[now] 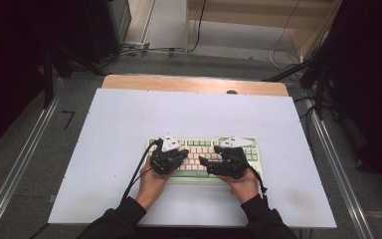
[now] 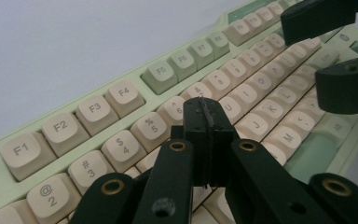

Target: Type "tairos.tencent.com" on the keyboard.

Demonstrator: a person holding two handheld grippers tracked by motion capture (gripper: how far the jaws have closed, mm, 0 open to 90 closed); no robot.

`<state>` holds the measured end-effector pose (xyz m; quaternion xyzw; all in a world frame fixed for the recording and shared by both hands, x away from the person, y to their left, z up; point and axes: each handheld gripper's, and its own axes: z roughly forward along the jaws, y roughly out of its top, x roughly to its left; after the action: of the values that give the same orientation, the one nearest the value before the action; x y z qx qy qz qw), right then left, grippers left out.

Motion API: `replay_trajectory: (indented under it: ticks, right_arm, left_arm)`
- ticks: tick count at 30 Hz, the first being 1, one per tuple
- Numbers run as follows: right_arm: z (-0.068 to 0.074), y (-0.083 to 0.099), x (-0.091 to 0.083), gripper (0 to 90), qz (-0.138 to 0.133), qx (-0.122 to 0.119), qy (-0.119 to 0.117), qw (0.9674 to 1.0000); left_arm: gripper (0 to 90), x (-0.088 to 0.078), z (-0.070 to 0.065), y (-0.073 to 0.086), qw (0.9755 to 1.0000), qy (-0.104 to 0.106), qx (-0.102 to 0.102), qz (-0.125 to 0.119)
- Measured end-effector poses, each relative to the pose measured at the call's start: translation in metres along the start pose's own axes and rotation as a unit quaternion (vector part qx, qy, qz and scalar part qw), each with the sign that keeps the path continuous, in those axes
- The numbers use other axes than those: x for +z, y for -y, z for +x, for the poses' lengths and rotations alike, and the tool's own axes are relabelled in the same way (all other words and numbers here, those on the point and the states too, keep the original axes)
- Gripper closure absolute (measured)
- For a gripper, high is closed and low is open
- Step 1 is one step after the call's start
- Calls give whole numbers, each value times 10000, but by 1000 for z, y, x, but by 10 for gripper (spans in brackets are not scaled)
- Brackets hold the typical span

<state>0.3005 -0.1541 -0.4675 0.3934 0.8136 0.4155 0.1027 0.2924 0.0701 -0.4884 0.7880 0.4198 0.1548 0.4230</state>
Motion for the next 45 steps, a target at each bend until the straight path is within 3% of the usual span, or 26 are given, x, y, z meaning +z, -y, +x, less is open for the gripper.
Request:
replay_trajectory:
  ticks: [11, 45]
  right_arm:
    - [-1, 0, 0, 276, -19, 18, 0, 10000]
    - [-1, 0, -1, 285, -29, 34, -15, 10000]
  left_arm:
    - [900, 1, 3, 1, 9999, -57, -71, 79]
    - [900, 4, 4, 2, 9997, 42, -188, 143]
